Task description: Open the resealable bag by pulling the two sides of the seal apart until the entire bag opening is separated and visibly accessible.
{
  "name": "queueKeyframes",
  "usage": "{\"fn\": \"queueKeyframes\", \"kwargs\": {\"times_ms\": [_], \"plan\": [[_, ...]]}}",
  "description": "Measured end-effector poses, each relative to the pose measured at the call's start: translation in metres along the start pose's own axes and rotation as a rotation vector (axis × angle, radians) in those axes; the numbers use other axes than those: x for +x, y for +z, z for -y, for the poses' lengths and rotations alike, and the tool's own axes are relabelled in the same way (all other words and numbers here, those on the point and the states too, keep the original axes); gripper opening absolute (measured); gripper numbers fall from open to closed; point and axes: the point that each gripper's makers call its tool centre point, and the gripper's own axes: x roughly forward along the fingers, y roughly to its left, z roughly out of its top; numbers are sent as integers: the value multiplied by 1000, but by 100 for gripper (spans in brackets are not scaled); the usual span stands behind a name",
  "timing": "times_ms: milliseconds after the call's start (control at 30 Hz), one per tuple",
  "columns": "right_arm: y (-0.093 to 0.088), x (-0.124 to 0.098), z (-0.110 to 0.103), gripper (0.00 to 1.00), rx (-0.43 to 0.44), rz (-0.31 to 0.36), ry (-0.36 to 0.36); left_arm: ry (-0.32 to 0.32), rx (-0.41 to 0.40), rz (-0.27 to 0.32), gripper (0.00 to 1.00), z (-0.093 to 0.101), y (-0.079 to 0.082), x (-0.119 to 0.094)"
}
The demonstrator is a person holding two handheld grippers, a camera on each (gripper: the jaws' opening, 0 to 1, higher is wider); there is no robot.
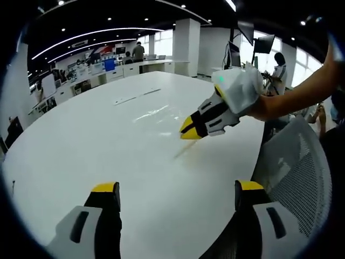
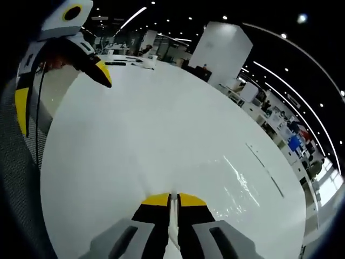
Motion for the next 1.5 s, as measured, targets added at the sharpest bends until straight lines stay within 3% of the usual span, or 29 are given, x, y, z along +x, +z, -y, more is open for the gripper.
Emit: {"fn": "queueKeyframes", "kwargs": {"times_ms": [467, 733, 1067, 1500], "plan": [[5, -30, -31, 0, 21, 28, 54, -33, 33, 17, 85, 12, 5, -1], [9, -42, -54, 0, 101, 47, 57, -52, 42, 13, 81, 24, 0, -2], [10, -48, -79, 0, 72, 45, 104, -99, 62, 1, 72, 36, -8, -2], [15, -58, -98, 0, 66, 48, 152, -113, 158, -27, 64, 41, -13, 4]]}}
